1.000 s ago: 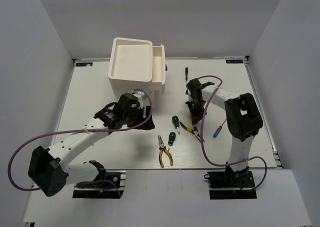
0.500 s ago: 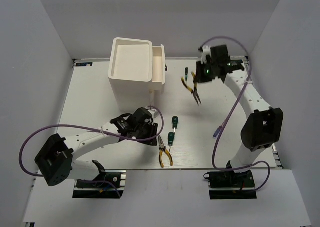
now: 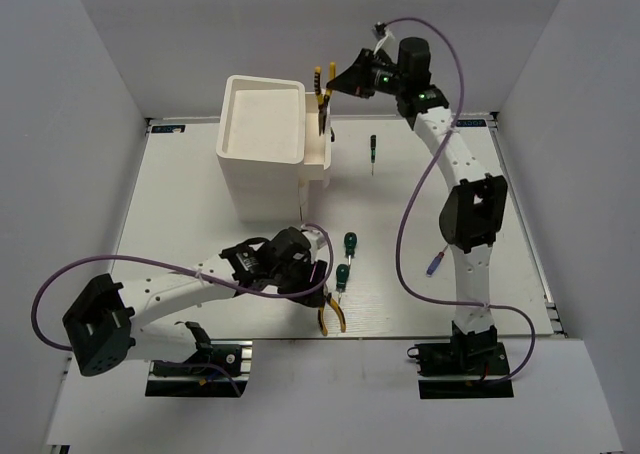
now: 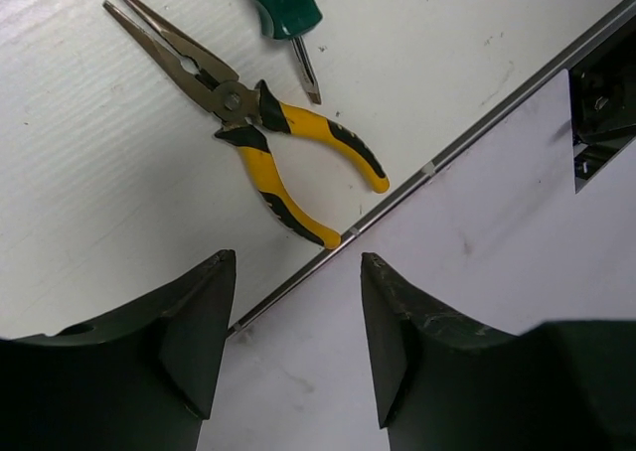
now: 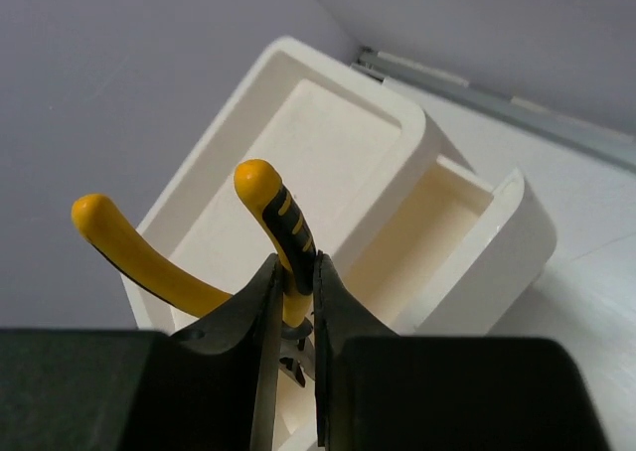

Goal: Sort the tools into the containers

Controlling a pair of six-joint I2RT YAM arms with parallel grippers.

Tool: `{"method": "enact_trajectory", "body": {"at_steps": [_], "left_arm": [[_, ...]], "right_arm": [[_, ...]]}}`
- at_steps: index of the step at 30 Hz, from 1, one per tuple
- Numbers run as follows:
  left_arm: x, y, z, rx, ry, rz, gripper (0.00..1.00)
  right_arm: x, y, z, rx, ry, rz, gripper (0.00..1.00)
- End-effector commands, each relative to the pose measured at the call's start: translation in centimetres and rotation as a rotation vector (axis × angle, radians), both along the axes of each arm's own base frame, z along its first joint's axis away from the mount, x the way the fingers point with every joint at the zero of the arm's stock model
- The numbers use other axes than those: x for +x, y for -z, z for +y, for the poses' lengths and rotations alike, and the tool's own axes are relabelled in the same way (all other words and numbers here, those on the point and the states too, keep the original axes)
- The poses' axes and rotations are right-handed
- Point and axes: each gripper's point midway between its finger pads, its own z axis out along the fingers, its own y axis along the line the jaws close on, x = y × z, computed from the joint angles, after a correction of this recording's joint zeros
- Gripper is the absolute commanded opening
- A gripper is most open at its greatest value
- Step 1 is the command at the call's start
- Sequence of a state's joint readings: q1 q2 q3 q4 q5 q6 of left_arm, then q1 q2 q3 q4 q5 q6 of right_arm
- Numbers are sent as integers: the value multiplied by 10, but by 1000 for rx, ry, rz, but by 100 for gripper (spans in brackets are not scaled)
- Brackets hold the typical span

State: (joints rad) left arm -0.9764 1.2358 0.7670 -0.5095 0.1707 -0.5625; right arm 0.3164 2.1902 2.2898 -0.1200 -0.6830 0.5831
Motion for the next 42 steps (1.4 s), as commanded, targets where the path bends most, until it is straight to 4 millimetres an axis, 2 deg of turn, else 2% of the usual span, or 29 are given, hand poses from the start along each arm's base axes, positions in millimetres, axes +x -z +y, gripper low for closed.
{"method": "enact_trajectory", "body": {"at_steps": [1,5,8,9,10,13,17,18,19,20,21,22,24,25,26,27,28,29,30,33,34,35,37,38,40,41,42], "left_arm": [[-5,-3,1,-4,-16,2,64],[-8,-2,-1,8,-4,0,64],[-9,1,-1,37,0,9,68],[-6,1,-2,43,-8,0,72],[-7,4,0,60,-8,10,73],[-8,13,2,106,-17,24,75],[-11,23,4,152,-19,47,75],[-11,23,4,152,-19,47,72],[-14,27,4,165,-10,53,70],[-14,30,4,174,-10,58,69],[-14,29,1,160,-5,59,68],[-17,31,1,168,4,63,66],[-13,31,-6,146,4,51,66],[-12,34,-7,152,4,54,66],[-14,36,-10,149,13,52,66],[-13,36,-15,133,19,53,66],[-11,38,-19,134,19,53,66],[-11,42,-18,147,26,55,66],[-11,42,-24,140,36,50,66],[-5,56,-26,188,23,52,64],[-2,57,-28,195,17,45,61],[2,63,-28,220,7,38,55],[0,72,-22,270,7,42,46],[2,74,-23,289,2,41,33],[4,72,-19,314,-7,33,19],[7,70,-19,317,-22,26,13],[7,66,-19,313,-23,24,4]], "right_arm": [[-18,-21,23,117,-131,-36,0],[-18,-6,32,123,-167,-28,0],[-20,1,36,128,-190,-5,0],[-21,4,37,126,-190,8,5],[-25,4,39,124,-212,5,44],[-30,-4,38,126,-236,-20,90],[-31,-24,28,124,-227,-80,90],[-31,-26,25,114,-227,-95,90],[-36,-41,16,116,-217,-126,90],[-38,-44,14,110,-217,-141,90],[-36,-36,10,97,-211,-137,90],[-46,-55,0,96,-201,-165,90],[-50,-58,-13,62,-178,-203,90],[-54,-54,-20,51,-170,-187,90],[-53,-40,-25,32,-164,-172,90],[-57,-45,-35,28,-146,-176,90],[-53,-19,-45,13,-126,-116,90],[-62,-29,-51,7,-120,-147,90],[-59,-25,-64,3,-99,-136,90],[-67,-14,-82,-5,-75,-110,90],[-68,-5,-86,-7,-72,-87,90],[-76,-6,-87,-7,-77,-87,90],[-78,-2,-97,-8,-63,-73,90],[-79,1,-104,-9,-54,-64,90],[-84,4,-108,-11,-51,-57,90],[-86,15,-109,-13,-54,-30,90],[-89,11,-114,-13,-45,-42,90]]}}
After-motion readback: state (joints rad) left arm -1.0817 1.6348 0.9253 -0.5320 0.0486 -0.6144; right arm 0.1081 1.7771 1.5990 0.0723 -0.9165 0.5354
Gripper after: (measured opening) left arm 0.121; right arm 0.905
